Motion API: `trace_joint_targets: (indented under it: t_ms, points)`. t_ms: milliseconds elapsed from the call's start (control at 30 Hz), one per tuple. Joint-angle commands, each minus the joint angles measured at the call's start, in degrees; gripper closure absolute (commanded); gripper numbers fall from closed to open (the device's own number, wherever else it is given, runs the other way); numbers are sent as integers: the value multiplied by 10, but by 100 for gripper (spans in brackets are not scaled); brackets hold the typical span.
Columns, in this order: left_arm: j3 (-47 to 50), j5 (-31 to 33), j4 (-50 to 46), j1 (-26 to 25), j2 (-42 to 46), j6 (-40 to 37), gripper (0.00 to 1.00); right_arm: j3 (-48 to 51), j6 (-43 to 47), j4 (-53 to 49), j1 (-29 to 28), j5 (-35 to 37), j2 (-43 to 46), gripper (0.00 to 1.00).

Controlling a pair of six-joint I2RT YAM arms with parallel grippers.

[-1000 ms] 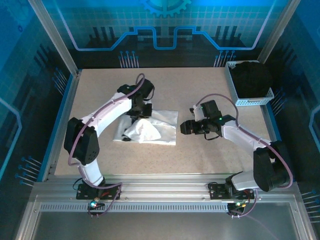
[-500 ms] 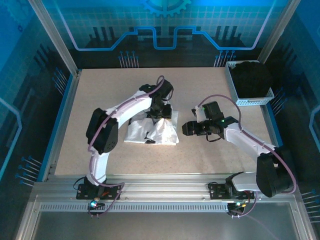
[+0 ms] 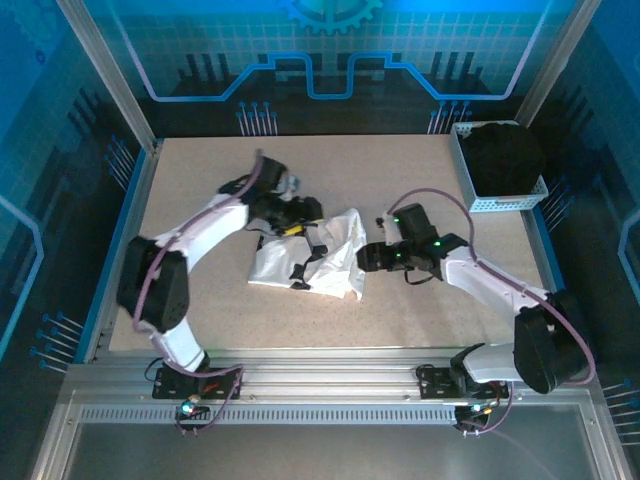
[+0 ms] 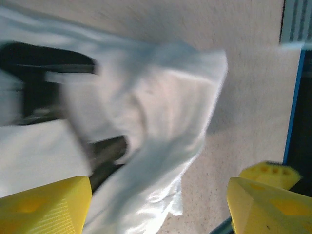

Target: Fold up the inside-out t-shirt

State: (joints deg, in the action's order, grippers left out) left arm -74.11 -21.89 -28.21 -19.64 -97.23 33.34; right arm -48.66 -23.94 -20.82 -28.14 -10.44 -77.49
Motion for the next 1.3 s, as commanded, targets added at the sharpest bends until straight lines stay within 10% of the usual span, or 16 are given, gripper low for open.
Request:
trace_joint_targets:
  t_ms: [0,400,900,1267]
  points:
    - [70,-4,26,35,40,5,26,-57,6,38,-70,23,-40,30]
    - [205,-12,140,90,11,34,37,-265,21,-53,-122,25,-310,45]
    - [238,31,144,90,-2,-10,38,-132,42,-173,-45,130,-120,60]
    - [226,26,136,89,5,-19,37,-190,86,-102,-201,207,-151,34]
